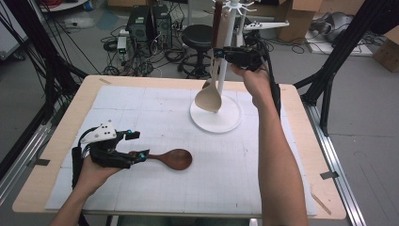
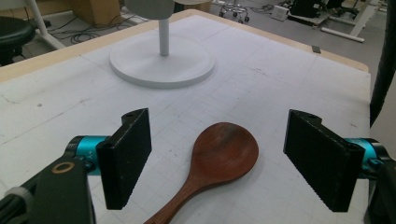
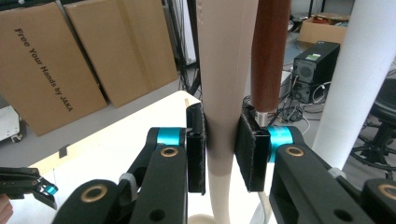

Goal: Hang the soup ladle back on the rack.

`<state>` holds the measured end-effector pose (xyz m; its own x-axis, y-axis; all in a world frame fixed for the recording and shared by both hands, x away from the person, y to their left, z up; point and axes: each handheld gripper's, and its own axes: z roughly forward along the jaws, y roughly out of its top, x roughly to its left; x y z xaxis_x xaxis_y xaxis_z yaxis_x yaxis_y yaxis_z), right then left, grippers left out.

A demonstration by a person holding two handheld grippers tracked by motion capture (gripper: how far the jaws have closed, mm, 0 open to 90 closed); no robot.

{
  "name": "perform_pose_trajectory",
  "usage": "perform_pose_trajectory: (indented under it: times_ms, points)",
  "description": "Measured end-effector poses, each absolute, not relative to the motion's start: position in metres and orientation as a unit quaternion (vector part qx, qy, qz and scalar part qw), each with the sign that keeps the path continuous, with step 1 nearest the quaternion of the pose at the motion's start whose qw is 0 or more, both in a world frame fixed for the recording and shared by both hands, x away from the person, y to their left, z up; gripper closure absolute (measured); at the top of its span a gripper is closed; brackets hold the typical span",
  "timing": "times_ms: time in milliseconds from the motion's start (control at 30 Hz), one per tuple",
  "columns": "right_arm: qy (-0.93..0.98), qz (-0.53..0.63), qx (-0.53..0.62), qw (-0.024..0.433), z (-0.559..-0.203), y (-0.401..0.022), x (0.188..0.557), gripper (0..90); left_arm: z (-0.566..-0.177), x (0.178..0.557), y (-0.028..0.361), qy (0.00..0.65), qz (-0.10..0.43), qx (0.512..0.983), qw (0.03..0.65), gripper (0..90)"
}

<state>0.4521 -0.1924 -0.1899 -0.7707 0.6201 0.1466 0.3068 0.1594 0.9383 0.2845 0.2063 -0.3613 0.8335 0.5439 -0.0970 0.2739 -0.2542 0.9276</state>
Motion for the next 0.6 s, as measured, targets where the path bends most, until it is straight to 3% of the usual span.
perform_pose_trajectory:
  times_ms: [600]
  points:
    - [0.733, 0.576, 0.332, 0.145, -0.1942, -0.1958, 0.4568, 74.1, -0.3619, 0.2842, 0.2046, 0.259, 0.118, 0.784, 0.552, 23.8]
